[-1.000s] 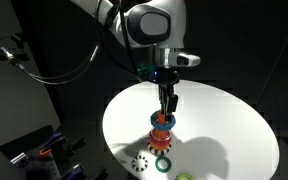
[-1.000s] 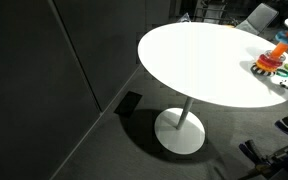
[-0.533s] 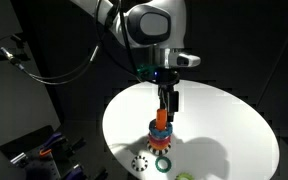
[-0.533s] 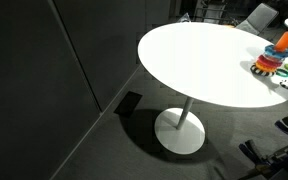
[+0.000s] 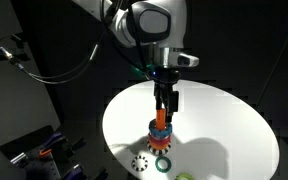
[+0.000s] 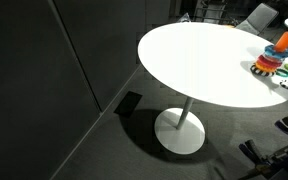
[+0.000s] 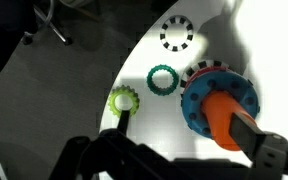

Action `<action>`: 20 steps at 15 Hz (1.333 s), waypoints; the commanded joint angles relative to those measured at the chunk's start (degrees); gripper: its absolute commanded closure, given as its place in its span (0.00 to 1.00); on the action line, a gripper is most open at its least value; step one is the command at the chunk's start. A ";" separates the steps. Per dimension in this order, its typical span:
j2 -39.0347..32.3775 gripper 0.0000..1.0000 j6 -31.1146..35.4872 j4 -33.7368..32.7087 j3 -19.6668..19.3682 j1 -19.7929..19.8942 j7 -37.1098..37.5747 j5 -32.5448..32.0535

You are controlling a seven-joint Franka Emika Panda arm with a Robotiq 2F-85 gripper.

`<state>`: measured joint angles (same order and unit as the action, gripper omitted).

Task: Put the blue ring around the orange rod

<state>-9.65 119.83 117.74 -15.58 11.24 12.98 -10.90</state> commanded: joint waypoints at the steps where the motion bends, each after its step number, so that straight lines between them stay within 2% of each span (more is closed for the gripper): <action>1: 3.39 0.00 -1.59 1.76 0.71 0.11 -3.42 -2.08; 11: 11.71 0.00 3.29 9.98 2.52 0.17 -7.04 -4.81; 16: 15.40 0.00 8.00 14.00 2.46 0.55 -9.95 -3.33; 20: 17.41 0.00 9.00 15.37 2.23 0.68 -13.97 -1.41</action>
<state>4.94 127.63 131.06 -13.36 11.28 2.70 -13.95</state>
